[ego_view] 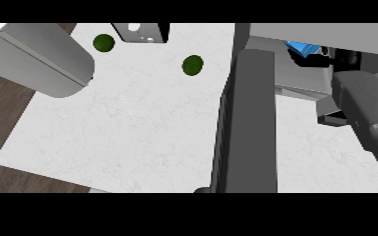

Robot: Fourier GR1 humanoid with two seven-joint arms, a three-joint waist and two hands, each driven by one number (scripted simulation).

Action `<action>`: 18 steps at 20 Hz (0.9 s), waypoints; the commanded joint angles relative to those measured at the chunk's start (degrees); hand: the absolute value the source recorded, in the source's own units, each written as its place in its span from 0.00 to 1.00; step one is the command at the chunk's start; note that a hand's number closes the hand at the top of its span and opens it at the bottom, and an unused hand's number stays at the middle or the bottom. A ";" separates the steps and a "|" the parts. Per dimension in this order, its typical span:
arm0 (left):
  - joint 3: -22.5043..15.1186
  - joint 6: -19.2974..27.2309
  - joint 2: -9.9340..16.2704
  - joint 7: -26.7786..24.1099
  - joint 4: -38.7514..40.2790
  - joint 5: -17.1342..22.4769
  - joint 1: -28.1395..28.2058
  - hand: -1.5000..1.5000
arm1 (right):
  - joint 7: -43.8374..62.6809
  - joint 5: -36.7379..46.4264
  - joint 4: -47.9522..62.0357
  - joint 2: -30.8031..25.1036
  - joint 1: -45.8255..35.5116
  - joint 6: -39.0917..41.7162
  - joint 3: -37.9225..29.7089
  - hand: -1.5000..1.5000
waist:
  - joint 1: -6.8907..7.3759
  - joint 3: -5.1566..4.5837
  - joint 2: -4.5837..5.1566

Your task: Pick up the milk, place it into the microwave and close the microwave

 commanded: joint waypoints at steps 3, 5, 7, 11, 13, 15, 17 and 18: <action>-0.10 -1.08 0.32 -0.55 0.54 -1.30 -0.98 0.00 | 0.47 0.00 0.19 -0.72 -0.45 -0.41 -0.22 1.00 | 0.75 -0.06 0.35; -0.40 -0.57 0.21 -0.09 0.91 -2.18 -1.14 0.00 | 0.09 0.10 0.08 -0.94 -0.45 -0.28 -0.18 1.00 | 0.43 -0.01 0.52; -0.73 -0.35 0.76 0.27 0.63 -2.45 -1.77 0.00 | 0.80 0.29 0.10 -1.10 -1.47 -0.13 -0.04 1.00 | 0.65 0.03 0.49; -0.38 -0.56 1.19 -0.07 1.93 -3.01 -2.63 0.00 | -1.11 -1.99 -1.38 2.17 -3.42 2.77 -2.06 0.00 | 0.63 0.10 -0.09; -1.11 -0.54 0.77 -0.16 2.42 -4.15 -3.53 0.00 | -1.50 -0.67 -1.01 4.02 -4.30 5.48 -0.57 0.00 | 0.63 -0.07 0.02; -1.47 -0.56 0.33 -0.12 2.64 -4.79 -3.54 0.00 | 2.80 1.75 1.33 3.63 -5.20 5.64 1.75 0.00 | 1.24 -0.35 -0.04; -1.29 -1.25 0.90 -0.54 2.96 -4.72 -4.11 0.00 | 3.83 3.05 1.70 3.57 -5.81 5.38 2.98 0.00 | 1.38 -0.40 -0.16; -1.94 -1.86 0.06 -0.45 2.81 -6.01 -3.40 0.00 | 5.47 3.51 2.15 5.63 -6.84 3.32 3.41 0.00 | 1.87 -0.50 -0.36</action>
